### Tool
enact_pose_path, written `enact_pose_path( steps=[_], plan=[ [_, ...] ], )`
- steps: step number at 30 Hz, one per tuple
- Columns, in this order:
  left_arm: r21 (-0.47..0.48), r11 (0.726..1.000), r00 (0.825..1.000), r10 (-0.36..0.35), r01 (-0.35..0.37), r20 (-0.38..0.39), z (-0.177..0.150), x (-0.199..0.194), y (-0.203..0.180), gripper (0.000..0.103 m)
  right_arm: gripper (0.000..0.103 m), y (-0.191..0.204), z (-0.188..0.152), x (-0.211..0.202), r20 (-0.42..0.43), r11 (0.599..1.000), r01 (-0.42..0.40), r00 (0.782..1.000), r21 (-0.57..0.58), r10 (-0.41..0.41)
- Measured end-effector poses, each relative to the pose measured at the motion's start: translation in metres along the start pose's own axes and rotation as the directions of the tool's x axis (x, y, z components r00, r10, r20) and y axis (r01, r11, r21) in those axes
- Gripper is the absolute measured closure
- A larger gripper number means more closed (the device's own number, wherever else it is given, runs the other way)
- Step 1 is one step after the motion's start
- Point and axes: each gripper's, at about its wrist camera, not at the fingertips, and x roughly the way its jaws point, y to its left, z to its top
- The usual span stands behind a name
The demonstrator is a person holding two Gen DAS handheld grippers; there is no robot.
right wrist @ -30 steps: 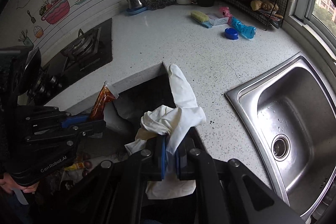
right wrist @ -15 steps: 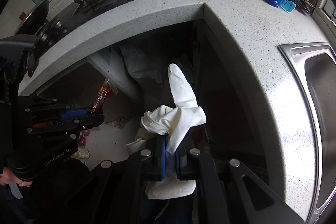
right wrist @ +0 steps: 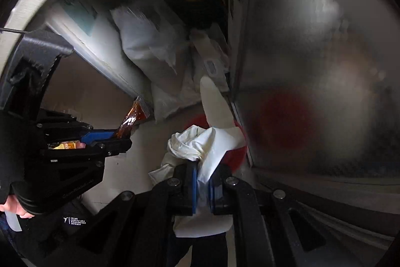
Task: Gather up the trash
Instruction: 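Carry the sauce packet and white glove down over the red bin, then open the left tool dropping the packet while the right tool releases the glove into the bin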
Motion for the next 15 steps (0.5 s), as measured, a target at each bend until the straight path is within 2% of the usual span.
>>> enact_pose_path(
  steps=[3,5,10,12,15],
  plan=[
    [0.011,1.000,1.000,0.016,-0.016,-0.007,0.006,0.032,-0.003,0.094,0.097,-0.010,-0.007,0.026,-0.004,1.000,0.007,1.000,0.001,-0.007],
    [0.016,1.000,1.000,-0.001,0.001,-0.006,0.009,0.049,-0.006,0.094,0.097,-0.017,-0.011,0.040,-0.012,1.000,0.015,1.000,0.022,-0.014],
    [0.033,0.999,1.000,-0.013,0.013,0.006,0.014,0.073,-0.009,0.090,0.097,-0.029,-0.024,0.061,-0.028,0.998,0.052,0.998,0.042,-0.051],
    [0.016,1.000,1.000,-0.020,0.020,0.007,0.017,0.078,-0.007,0.069,0.097,-0.032,-0.027,0.063,-0.033,0.998,0.048,0.998,0.049,-0.046],
    [-0.003,0.999,0.999,-0.034,0.034,-0.003,0.023,0.082,-0.004,0.051,0.097,-0.039,-0.033,0.065,-0.043,0.997,0.038,0.998,0.060,-0.035]
  ],
)
